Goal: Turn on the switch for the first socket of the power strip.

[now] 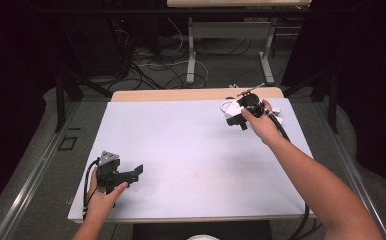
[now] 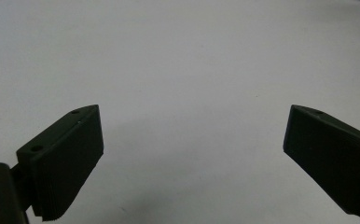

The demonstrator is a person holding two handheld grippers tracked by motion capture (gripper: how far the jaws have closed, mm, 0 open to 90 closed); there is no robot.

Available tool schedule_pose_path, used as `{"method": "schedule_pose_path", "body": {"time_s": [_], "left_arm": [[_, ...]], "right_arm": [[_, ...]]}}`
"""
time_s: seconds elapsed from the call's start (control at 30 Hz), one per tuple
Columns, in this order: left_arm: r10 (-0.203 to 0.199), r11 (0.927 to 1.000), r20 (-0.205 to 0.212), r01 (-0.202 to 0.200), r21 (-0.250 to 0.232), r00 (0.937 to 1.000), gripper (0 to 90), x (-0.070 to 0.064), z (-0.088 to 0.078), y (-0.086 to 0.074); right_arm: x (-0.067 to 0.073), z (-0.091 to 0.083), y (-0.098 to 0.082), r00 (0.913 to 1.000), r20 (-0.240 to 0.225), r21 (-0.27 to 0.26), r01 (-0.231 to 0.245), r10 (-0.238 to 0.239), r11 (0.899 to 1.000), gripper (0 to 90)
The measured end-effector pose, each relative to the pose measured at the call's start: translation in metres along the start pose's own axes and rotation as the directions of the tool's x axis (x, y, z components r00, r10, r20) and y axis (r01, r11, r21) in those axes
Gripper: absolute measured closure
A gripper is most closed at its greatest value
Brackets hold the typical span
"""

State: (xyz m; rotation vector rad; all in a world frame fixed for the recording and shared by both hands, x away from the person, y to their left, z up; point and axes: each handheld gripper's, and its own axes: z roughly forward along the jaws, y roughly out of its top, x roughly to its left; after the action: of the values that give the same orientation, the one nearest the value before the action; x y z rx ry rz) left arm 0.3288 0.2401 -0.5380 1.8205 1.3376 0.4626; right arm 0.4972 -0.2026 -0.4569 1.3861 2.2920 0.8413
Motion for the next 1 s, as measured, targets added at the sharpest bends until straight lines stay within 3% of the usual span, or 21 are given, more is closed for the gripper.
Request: {"method": "schedule_pose_path", "body": {"time_s": [0.47, 0.67, 1.0], "left_arm": [[0.008, 1.0, 0.016, -0.008, 0.006, 0.9998, 0.3, -0.001, 0.001, -0.001], [0.015, 0.9999, 0.022, -0.015, -0.006, 0.9996, 0.2, -0.002, 0.0, -0.001], [0.028, 0.9996, 0.028, -0.028, 0.002, 0.9992, 0.2, -0.003, -0.002, -0.001]], "right_arm": [[0.021, -0.037, -0.035, 0.9951, -0.067, -0.058, 0.069, -0.073, 0.996, 0.0], [0.029, -0.05, -0.058, 0.9896, -0.105, -0.072, 0.09, -0.097, 0.993, 0.0], [0.038, -0.056, -0.092, 0.9812, -0.144, -0.1, 0.114, -0.128, 0.988, 0.7]]}}
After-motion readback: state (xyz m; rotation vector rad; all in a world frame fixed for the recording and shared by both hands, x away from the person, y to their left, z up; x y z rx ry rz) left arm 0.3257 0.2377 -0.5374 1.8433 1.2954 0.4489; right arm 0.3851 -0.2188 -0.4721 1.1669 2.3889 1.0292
